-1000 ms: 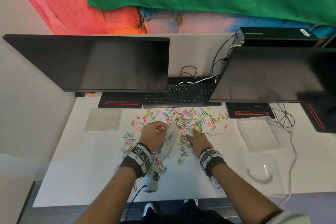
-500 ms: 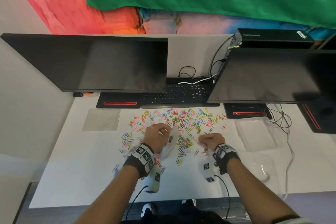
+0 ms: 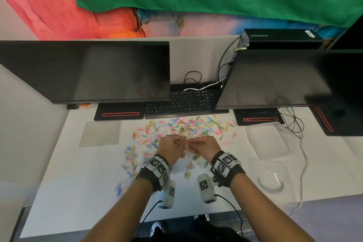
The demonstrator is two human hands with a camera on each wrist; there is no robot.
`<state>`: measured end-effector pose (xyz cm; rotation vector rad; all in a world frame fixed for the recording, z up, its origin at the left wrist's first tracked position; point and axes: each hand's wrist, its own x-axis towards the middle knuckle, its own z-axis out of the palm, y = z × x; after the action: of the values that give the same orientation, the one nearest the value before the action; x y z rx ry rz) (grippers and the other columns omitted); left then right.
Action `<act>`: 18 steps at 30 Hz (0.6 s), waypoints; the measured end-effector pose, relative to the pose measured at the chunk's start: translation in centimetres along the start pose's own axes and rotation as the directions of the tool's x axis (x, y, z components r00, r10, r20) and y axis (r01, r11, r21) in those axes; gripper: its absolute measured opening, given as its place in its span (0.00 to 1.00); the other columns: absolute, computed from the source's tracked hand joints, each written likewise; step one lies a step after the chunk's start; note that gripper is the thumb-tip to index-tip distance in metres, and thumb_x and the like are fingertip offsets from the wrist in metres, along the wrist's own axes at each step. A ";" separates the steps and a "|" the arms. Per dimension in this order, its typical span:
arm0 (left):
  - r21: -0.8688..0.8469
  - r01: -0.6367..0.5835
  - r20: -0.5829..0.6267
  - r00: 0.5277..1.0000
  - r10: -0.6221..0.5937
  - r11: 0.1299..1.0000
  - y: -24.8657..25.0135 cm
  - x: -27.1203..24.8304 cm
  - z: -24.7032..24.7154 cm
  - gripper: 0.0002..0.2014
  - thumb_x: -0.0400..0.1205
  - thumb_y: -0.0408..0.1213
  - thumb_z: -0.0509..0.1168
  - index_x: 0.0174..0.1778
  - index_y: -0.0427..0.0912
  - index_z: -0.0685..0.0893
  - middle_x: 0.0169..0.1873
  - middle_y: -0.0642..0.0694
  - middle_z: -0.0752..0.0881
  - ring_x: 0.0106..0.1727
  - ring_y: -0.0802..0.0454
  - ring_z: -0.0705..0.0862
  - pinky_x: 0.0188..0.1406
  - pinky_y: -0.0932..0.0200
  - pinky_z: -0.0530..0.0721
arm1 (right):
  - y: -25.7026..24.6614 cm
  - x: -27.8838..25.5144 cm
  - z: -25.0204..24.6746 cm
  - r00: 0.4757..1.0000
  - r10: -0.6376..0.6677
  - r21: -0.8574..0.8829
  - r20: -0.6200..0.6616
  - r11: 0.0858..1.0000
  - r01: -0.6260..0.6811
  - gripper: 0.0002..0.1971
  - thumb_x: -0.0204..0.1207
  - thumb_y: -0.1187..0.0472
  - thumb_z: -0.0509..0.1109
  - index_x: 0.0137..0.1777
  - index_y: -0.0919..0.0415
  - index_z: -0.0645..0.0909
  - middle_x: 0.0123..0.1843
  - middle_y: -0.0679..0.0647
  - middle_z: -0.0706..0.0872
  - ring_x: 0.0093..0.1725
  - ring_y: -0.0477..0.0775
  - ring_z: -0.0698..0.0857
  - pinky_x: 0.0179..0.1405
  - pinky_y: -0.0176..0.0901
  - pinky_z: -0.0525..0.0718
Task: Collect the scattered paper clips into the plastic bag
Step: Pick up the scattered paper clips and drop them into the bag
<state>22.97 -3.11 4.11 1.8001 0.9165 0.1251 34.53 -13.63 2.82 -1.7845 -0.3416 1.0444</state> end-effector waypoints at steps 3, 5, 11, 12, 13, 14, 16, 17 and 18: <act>0.019 -0.030 0.001 1.000 0.030 0.999 0.3 0.2 -0.1 0.05 0.82 0.34 0.70 0.50 0.42 0.91 0.34 0.45 0.91 0.28 0.50 0.90 0.36 0.53 0.92 | -0.5 0.0 0.6 0.997 -0.033 -0.103 -0.071 0.994 0.026 0.03 0.71 0.71 0.77 0.45 0.68 0.90 0.35 0.61 0.91 0.29 0.49 0.90 0.31 0.38 0.89; 0.037 -0.047 0.005 0.999 0.047 0.998 0.4 0.4 -0.1 0.07 0.83 0.31 0.68 0.50 0.42 0.92 0.33 0.46 0.91 0.27 0.52 0.90 0.32 0.58 0.90 | -0.5 0.4 0.7 0.983 -0.154 -0.305 -0.103 0.945 0.116 0.02 0.70 0.69 0.77 0.41 0.64 0.92 0.34 0.59 0.91 0.32 0.53 0.90 0.34 0.38 0.90; 0.005 -0.051 -0.030 0.998 0.051 0.999 1.1 0.9 -0.3 0.07 0.83 0.28 0.67 0.48 0.39 0.91 0.33 0.43 0.91 0.29 0.47 0.90 0.29 0.60 0.89 | -1.7 0.3 -0.3 0.943 -0.292 -0.569 0.160 0.753 0.330 0.10 0.77 0.69 0.68 0.48 0.61 0.91 0.40 0.55 0.92 0.36 0.49 0.86 0.36 0.24 0.80; 0.003 -0.053 -0.038 0.998 0.054 0.999 1.2 1.0 -0.3 0.07 0.83 0.29 0.67 0.48 0.39 0.91 0.32 0.45 0.91 0.27 0.51 0.89 0.27 0.63 0.87 | -2.0 0.4 -0.9 0.945 -0.284 -0.515 0.160 0.793 0.326 0.10 0.77 0.69 0.69 0.49 0.60 0.91 0.42 0.54 0.92 0.38 0.48 0.89 0.38 0.27 0.84; -0.003 -0.054 -0.045 0.998 0.054 0.999 1.4 1.1 -0.4 0.07 0.84 0.29 0.67 0.48 0.40 0.91 0.31 0.46 0.90 0.26 0.55 0.88 0.26 0.66 0.85 | -2.1 0.6 -1.6 0.952 -0.272 -0.432 0.143 0.848 0.307 0.09 0.77 0.69 0.70 0.51 0.60 0.90 0.44 0.53 0.92 0.39 0.48 0.90 0.39 0.31 0.87; -0.016 -0.046 -0.052 0.998 0.045 0.999 1.5 1.2 -0.5 0.07 0.84 0.29 0.67 0.49 0.39 0.91 0.31 0.47 0.90 0.25 0.57 0.88 0.26 0.68 0.84 | -2.3 0.9 -2.5 0.958 -0.264 -0.329 0.114 0.899 0.287 0.08 0.78 0.69 0.70 0.51 0.61 0.90 0.45 0.53 0.92 0.40 0.48 0.91 0.39 0.34 0.88; -0.055 -0.026 -0.074 0.997 0.021 0.998 1.7 1.5 -0.7 0.07 0.83 0.29 0.67 0.51 0.38 0.90 0.32 0.47 0.90 0.27 0.57 0.88 0.29 0.66 0.87 | -2.4 2.1 -4.9 0.967 -0.255 -0.165 0.024 0.953 0.255 0.08 0.79 0.68 0.69 0.52 0.61 0.89 0.48 0.55 0.91 0.43 0.51 0.91 0.39 0.34 0.88; -0.068 -0.020 -0.087 0.996 0.014 0.998 1.8 1.6 -0.9 0.07 0.83 0.29 0.67 0.51 0.38 0.91 0.33 0.46 0.90 0.28 0.55 0.89 0.31 0.62 0.90 | -2.2 3.2 -6.5 0.970 -0.242 -0.159 -0.034 0.959 0.234 0.09 0.79 0.68 0.69 0.54 0.60 0.88 0.51 0.57 0.91 0.46 0.51 0.90 0.40 0.33 0.88; -0.071 -0.014 -0.098 0.995 0.007 0.997 1.8 1.8 -1.0 0.07 0.83 0.30 0.67 0.52 0.38 0.91 0.34 0.46 0.91 0.30 0.53 0.90 0.35 0.57 0.92 | -1.7 4.5 -8.0 0.969 -0.224 -0.232 -0.104 0.953 0.196 0.10 0.80 0.68 0.68 0.56 0.60 0.87 0.55 0.58 0.90 0.49 0.52 0.90 0.43 0.32 0.87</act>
<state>24.71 -1.50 5.45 1.7453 0.9597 0.2515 43.83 -14.89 3.07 -1.9533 -0.5729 0.7594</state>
